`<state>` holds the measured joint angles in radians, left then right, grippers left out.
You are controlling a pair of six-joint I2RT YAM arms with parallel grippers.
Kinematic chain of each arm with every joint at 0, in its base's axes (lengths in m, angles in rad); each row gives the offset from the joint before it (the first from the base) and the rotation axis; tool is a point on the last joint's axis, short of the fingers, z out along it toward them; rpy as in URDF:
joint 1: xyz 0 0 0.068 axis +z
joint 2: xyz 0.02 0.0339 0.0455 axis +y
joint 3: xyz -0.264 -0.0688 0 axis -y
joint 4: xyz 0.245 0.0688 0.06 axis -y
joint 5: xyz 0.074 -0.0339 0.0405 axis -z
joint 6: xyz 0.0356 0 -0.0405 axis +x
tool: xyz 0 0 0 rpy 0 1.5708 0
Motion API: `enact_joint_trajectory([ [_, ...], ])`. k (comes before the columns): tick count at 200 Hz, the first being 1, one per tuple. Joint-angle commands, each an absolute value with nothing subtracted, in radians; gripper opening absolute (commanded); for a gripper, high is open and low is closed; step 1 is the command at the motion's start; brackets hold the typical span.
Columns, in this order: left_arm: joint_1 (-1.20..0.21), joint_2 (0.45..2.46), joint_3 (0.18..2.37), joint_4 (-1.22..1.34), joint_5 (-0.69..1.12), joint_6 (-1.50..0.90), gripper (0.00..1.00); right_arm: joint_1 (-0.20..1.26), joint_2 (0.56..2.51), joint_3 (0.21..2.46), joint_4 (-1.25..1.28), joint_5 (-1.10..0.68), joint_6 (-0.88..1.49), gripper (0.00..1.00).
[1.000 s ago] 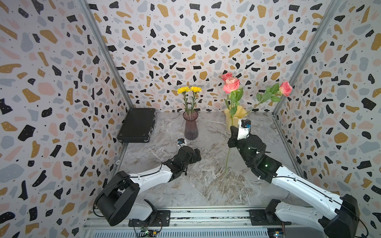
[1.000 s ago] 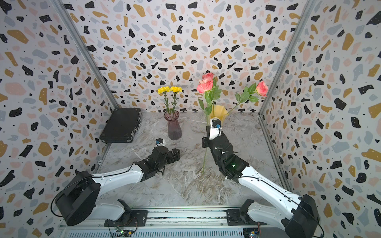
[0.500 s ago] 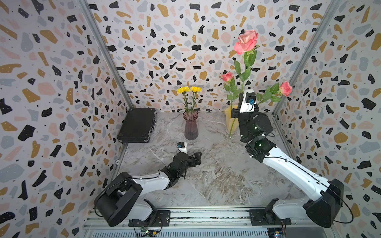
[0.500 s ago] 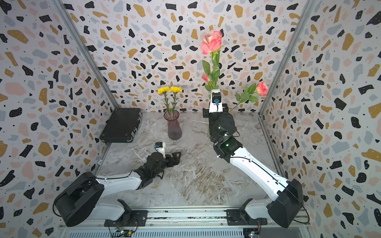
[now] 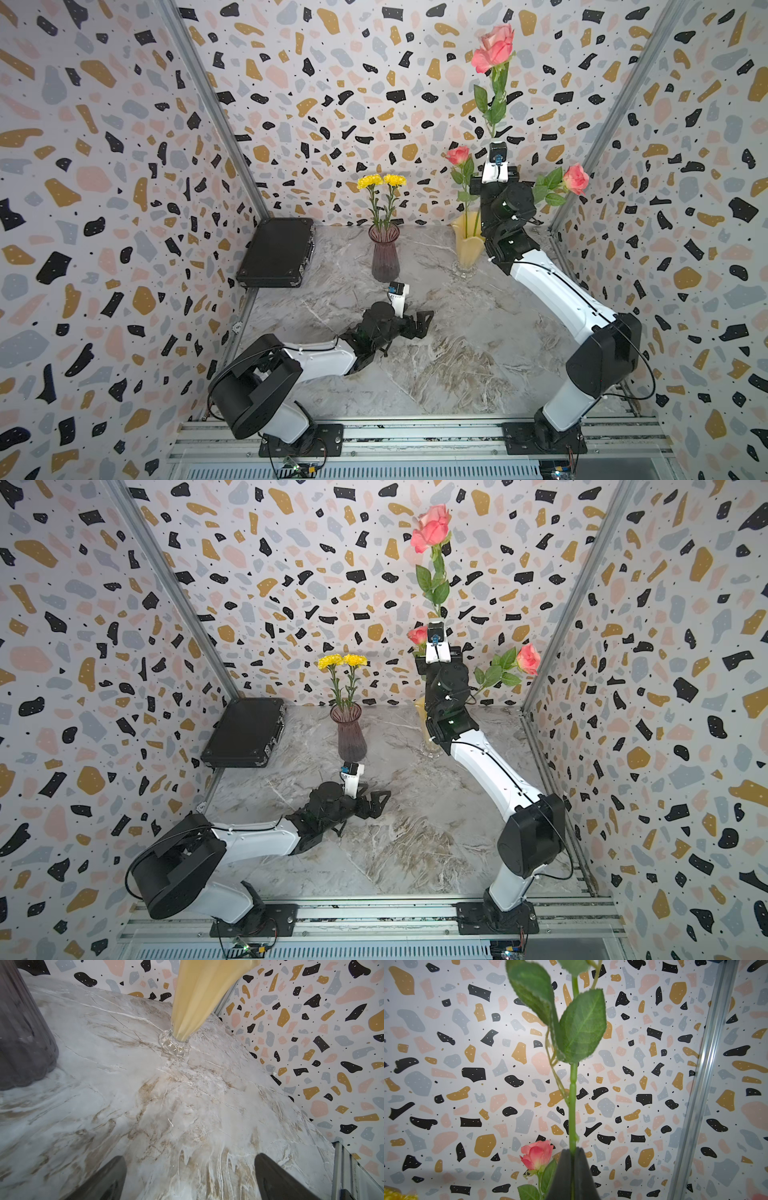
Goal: Arrange the flowers in different vases according to their colors
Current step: Insert the flower into the vase.
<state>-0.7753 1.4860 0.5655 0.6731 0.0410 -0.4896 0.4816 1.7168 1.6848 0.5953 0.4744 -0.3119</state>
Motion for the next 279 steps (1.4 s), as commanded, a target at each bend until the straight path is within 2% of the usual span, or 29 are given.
enact_joint_trajectory([
  [1, -0.775, 1.483, 0.584, 0.671, 0.038, -0.48, 0.99, 0.452, 1.742, 1.794, 0.613, 0.441, -0.306, 0.0],
  [36, -0.772, 1.495, 0.595, 0.656, 0.04, -0.49, 0.99, 0.4, 1.824, 1.84, 0.621, 0.451, -0.275, 0.0],
  [118, -0.761, 1.529, 0.616, 0.639, 0.061, -0.53, 0.99, 0.364, 1.925, 1.686, 0.661, 0.564, -0.126, 0.0],
  [134, -0.761, 1.524, 0.629, 0.604, 0.059, -0.527, 0.99, 0.364, 1.934, 1.662, 0.648, 0.57, -0.087, 0.0],
  [174, -0.759, 1.529, 0.633, 0.593, 0.046, -0.523, 0.99, 0.364, 1.927, 1.611, 0.646, 0.71, -0.032, 0.0],
  [208, -0.758, 1.532, 0.643, 0.573, 0.043, -0.52, 1.0, 0.364, 1.92, 1.614, 0.583, 0.699, -0.044, 0.0],
  [226, -0.756, 1.529, 0.644, 0.566, 0.038, -0.517, 0.99, 0.364, 1.916, 1.615, 0.556, 0.699, -0.039, 0.22],
  [236, -0.756, 1.528, 0.647, 0.558, 0.038, -0.517, 0.99, 0.364, 1.91, 1.614, 0.542, 0.701, -0.031, 0.3],
  [252, -0.756, 1.528, 0.65, 0.555, 0.041, -0.52, 0.99, 0.364, 1.887, 1.605, 0.52, 0.696, -0.006, 0.34],
  [279, -0.755, 1.528, 0.652, 0.553, 0.046, -0.524, 1.0, 0.365, 1.838, 1.58, 0.479, 0.668, 0.045, 0.35],
])
